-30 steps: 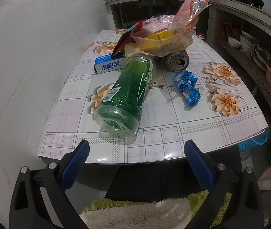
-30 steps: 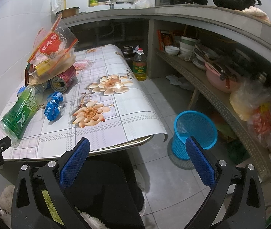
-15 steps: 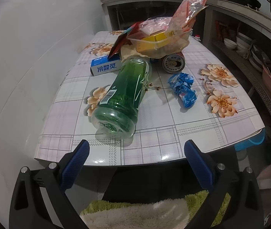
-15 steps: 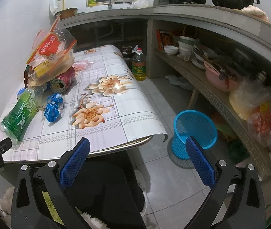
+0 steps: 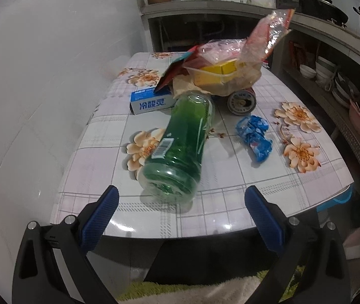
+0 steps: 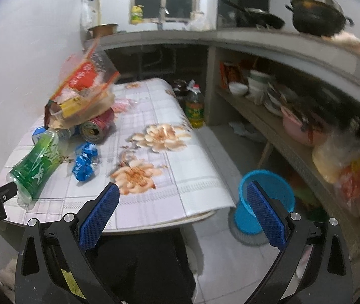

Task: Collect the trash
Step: 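Grasp the blue wrapper with the right tool while the left tool grasps the red-printed bag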

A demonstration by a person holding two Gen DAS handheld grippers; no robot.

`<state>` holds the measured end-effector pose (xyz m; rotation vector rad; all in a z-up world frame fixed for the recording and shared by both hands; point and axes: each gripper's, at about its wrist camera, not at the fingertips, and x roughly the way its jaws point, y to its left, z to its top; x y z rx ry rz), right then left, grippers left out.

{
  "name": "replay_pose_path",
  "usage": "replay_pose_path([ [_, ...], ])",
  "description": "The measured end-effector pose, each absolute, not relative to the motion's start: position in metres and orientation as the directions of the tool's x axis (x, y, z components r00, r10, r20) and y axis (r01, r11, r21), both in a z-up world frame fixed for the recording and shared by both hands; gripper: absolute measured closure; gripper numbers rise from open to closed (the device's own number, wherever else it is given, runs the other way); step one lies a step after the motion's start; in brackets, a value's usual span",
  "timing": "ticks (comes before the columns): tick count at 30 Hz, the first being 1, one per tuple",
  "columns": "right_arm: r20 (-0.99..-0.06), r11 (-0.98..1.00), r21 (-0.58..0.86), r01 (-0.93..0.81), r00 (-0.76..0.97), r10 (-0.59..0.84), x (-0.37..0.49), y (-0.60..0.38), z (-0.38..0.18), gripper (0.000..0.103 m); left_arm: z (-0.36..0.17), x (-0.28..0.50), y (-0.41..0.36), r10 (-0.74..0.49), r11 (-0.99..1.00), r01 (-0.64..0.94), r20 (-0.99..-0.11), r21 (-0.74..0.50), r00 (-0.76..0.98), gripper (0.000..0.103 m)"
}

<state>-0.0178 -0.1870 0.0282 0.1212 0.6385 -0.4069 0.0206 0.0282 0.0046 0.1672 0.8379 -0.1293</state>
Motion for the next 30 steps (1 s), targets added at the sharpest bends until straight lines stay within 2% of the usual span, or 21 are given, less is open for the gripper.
replay_pose_path([
  [7, -0.592, 0.946, 0.031, 0.322, 0.769, -0.241, 0.005, -0.181, 0.034, 0.007, 0.004, 0.034, 0.046, -0.091, 0.977, 0.206, -0.746, 0.062, 0.659, 0.006],
  [18, -0.677, 0.948, 0.284, 0.147, 0.73, 0.09, 0.096, -0.169, 0.017, 0.008, 0.004, 0.052, 0.075, -0.269, 0.95, 0.302, -0.684, -0.075, 0.678, 0.006],
  [23, -0.722, 0.94, 0.331, 0.082, 0.664, 0.196, 0.138, -0.149, -0.004, 0.021, 0.021, 0.065, 0.083, -0.316, 0.937, 0.338, -0.63, -0.089, 0.709, 0.006],
  [29, -0.763, 0.956, 0.291, 0.047, 0.614, 0.202, 0.16, -0.13, -0.021, 0.031, 0.053, 0.096, 0.086, -0.33, 0.936, 0.339, -0.58, -0.097, 0.744, 0.006],
  [30, -0.767, 0.957, 0.288, 0.044, 0.609, 0.203, 0.161, -0.129, -0.022, 0.037, 0.059, 0.102, 0.085, -0.354, 0.929, 0.351, -0.562, -0.118, 0.748, 0.006],
])
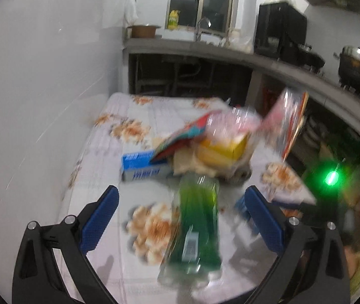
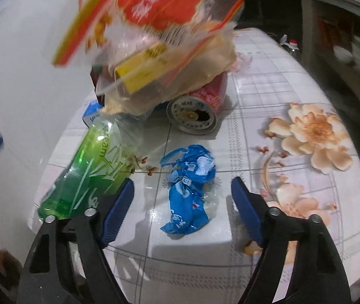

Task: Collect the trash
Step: 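Grasp the blue wrapper with the right tool while the left tool grasps the red-printed bag, then carry both items to the blue wastebasket and open both tools over it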

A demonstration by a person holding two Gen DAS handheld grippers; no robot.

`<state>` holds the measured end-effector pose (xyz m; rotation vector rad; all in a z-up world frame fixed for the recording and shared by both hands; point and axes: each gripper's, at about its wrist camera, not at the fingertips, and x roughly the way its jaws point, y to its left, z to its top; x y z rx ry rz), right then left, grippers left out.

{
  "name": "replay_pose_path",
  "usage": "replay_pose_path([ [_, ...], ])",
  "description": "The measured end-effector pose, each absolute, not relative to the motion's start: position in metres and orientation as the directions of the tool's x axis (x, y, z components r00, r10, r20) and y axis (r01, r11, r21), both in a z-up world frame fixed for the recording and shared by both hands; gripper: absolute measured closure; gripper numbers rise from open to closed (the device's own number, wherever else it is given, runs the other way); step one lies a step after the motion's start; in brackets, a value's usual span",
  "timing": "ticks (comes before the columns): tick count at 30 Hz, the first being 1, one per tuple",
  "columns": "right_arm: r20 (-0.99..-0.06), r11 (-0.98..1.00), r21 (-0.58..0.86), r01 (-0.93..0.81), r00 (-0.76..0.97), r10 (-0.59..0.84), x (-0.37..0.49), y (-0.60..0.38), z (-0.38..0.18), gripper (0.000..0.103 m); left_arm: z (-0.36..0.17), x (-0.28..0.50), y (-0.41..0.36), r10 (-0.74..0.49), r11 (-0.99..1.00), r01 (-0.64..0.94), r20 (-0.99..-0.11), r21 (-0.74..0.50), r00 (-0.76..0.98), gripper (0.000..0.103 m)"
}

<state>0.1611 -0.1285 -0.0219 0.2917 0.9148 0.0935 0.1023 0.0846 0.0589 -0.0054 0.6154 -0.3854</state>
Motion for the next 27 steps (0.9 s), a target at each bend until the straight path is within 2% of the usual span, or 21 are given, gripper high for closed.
replay_pose_path([
  [4, -0.798, 0.959, 0.281, 0.034, 0.563, 0.214, 0.165, -0.126, -0.038, 0.07, 0.075, 0.111, 0.071, -0.493, 0.864, 0.471, -0.496, -0.179, 0.715, 0.006],
  [7, -0.797, 0.946, 0.321, 0.036, 0.55, 0.25, 0.158, -0.134, -0.041, 0.079, 0.085, 0.109, 0.047, -0.575, 0.801, 0.579, -0.47, -0.156, 0.669, 0.006],
  [12, -0.778, 0.932, 0.358, 0.052, 0.569, 0.267, 0.146, -0.151, -0.036, 0.087, 0.092, 0.105, -0.005, -0.613, 0.727, 0.686, -0.451, -0.001, 0.649, 0.006],
  [18, -0.752, 0.901, 0.425, 0.087, 0.588, 0.298, 0.141, -0.177, -0.038, 0.089, 0.074, 0.124, -0.054, -0.529, 0.702, 0.691, -0.525, 0.171, 0.667, 0.019],
  [21, -0.742, 0.893, 0.439, 0.099, 0.6, 0.299, 0.138, -0.184, -0.039, 0.089, 0.066, 0.138, -0.07, -0.47, 0.699, 0.674, -0.557, 0.239, 0.684, 0.039],
  [23, -0.736, 0.889, 0.446, 0.102, 0.608, 0.299, 0.137, -0.188, -0.037, 0.089, 0.065, 0.143, -0.07, -0.461, 0.7, 0.672, -0.566, 0.243, 0.684, 0.059],
  [25, -0.726, 0.885, 0.454, 0.101, 0.619, 0.301, 0.134, -0.189, -0.033, 0.09, 0.069, 0.144, -0.065, -0.463, 0.707, 0.67, -0.567, 0.227, 0.681, 0.073],
  [27, -0.714, 0.881, 0.463, 0.098, 0.63, 0.305, 0.131, -0.193, -0.03, 0.09, 0.074, 0.143, -0.058, -0.467, 0.72, 0.659, -0.549, 0.218, 0.693, 0.083],
])
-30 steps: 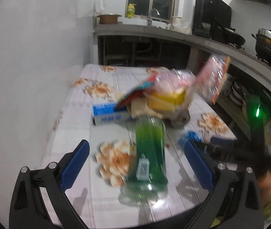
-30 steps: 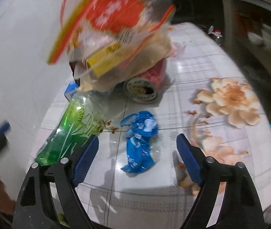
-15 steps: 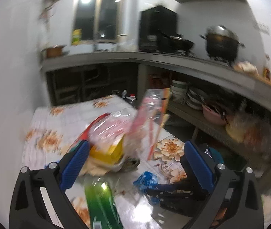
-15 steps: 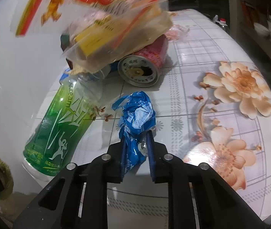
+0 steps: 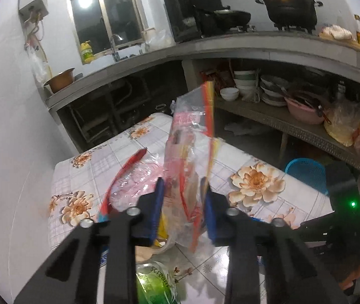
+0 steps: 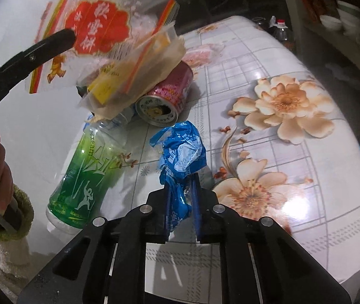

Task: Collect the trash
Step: 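Carry both items to the blue wastebasket and open both tools over it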

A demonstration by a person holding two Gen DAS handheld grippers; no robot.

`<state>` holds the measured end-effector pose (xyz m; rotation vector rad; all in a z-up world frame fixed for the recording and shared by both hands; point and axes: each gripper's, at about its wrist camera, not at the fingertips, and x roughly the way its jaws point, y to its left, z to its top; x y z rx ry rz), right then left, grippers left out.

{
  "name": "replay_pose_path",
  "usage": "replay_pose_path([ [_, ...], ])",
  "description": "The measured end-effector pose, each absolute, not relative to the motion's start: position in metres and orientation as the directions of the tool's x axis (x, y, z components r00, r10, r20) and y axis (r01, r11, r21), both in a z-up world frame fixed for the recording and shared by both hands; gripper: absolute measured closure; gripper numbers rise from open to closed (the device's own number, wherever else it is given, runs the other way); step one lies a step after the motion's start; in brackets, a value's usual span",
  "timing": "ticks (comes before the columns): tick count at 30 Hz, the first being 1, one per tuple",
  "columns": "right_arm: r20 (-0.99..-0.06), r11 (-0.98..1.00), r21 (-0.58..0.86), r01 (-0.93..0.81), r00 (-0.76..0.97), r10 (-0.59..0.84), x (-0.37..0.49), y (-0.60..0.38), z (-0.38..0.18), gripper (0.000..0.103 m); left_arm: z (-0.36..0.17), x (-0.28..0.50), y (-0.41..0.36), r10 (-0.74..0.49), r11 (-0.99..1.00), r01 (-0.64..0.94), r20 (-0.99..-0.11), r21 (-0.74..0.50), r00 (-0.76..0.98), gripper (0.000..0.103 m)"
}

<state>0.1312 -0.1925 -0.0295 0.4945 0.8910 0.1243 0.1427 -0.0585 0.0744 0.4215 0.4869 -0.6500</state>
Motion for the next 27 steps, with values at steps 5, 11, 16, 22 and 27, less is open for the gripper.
replay_pose_path([
  [5, -0.694, 0.875, 0.474, 0.092, 0.651, 0.308, 0.122, -0.199, -0.024, 0.092, 0.093, 0.135, -0.046, -0.463, 0.766, 0.609, -0.483, 0.204, 0.744, 0.096],
  [11, -0.67, 0.873, 0.478, 0.095, 0.682, 0.293, 0.106, -0.207, -0.015, 0.092, 0.121, 0.118, -0.03, -0.46, 0.813, 0.546, -0.352, 0.202, 0.816, 0.099],
  [16, -0.643, 0.866, 0.487, 0.115, 0.718, 0.266, 0.09, -0.222, -0.006, 0.093, 0.142, 0.1, -0.031, -0.506, 0.812, 0.564, -0.3, 0.151, 0.809, 0.099],
  [22, -0.617, 0.842, 0.491, 0.224, 0.771, 0.155, 0.048, -0.268, 0.002, 0.093, 0.146, 0.079, -0.081, -0.624, 0.729, 0.678, -0.312, 0.097, 0.716, 0.099],
  [27, -0.645, 0.764, 0.498, 0.411, 0.764, 0.009, -0.01, -0.333, -0.012, 0.093, 0.125, 0.07, -0.175, -0.741, 0.578, 0.816, -0.424, -0.008, 0.521, 0.099],
])
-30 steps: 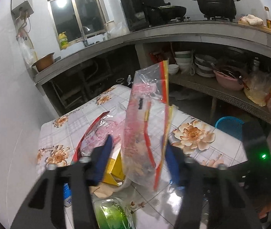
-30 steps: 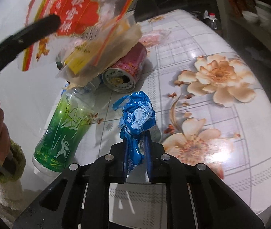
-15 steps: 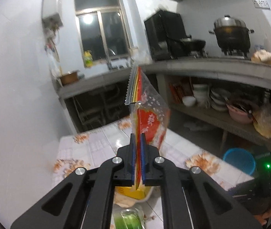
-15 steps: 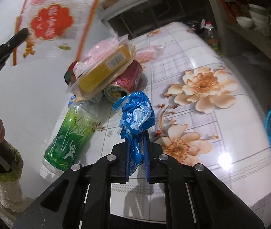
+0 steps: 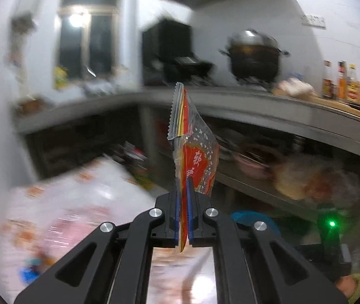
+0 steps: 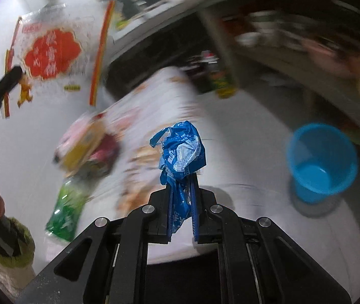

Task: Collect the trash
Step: 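Carry both items to the blue wastebasket and open both tools over it, then move both tools back toward the table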

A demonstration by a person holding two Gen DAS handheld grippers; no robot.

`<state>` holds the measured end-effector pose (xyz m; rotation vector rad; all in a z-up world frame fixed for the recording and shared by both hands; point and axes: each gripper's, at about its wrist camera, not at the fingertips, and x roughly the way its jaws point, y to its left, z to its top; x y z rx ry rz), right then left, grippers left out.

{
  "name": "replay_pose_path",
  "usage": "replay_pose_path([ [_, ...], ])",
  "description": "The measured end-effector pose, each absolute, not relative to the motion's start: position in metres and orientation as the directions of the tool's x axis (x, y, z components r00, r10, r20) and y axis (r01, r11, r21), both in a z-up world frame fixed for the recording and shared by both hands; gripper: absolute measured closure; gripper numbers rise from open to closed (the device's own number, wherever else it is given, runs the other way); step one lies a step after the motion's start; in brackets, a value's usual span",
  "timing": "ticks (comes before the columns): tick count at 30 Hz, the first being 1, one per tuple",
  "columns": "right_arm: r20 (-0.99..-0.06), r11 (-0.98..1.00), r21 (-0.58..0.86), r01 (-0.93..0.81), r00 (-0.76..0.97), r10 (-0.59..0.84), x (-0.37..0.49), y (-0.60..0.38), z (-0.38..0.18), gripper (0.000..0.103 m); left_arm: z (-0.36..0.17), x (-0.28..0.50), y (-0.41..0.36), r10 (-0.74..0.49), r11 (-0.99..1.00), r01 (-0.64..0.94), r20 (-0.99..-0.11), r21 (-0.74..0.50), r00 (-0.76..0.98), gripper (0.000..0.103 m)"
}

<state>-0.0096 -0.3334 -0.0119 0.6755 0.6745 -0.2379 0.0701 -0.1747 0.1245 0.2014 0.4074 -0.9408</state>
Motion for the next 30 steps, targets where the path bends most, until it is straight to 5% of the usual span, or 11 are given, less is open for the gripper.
replay_pose_path([
  [7, -0.731, 0.57, 0.51, 0.644, 0.674, -0.107, -0.07, -0.418, -0.074, 0.093, 0.046, 0.097, -0.335, -0.682, 0.45, 0.838, -0.724, -0.309, 0.099, 0.099],
  [13, -0.779, 0.455, 0.514, 0.727, 0.617, -0.107, -0.07, -0.469, -0.133, 0.093, -0.034, 0.108, -0.451, -0.52, 0.465, 0.83, -0.854, -0.308, -0.025, 0.098],
  [21, -0.831, 0.4, 0.462, 0.791, 0.544, -0.116, -0.038, -0.533, -0.193, 0.091, -0.119, 0.12, -0.543, -0.391, 0.497, 0.828, -0.919, -0.261, -0.056, 0.096],
  [24, -0.85, 0.394, 0.413, 0.821, 0.503, -0.155, -0.023, -0.55, -0.208, 0.078, -0.14, 0.124, -0.564, -0.351, 0.521, 0.814, -0.934, -0.258, -0.072, 0.071],
  [25, -0.857, 0.392, 0.402, 0.827, 0.491, -0.158, -0.019, -0.551, -0.212, 0.062, -0.15, 0.127, -0.569, -0.328, 0.547, 0.796, -0.941, -0.26, -0.082, 0.055],
  [30, -0.869, 0.348, 0.392, 0.851, 0.467, -0.164, -0.027, -0.559, -0.227, 0.055, -0.144, 0.127, -0.56, -0.354, 0.564, 0.783, -0.934, -0.262, -0.058, 0.037],
])
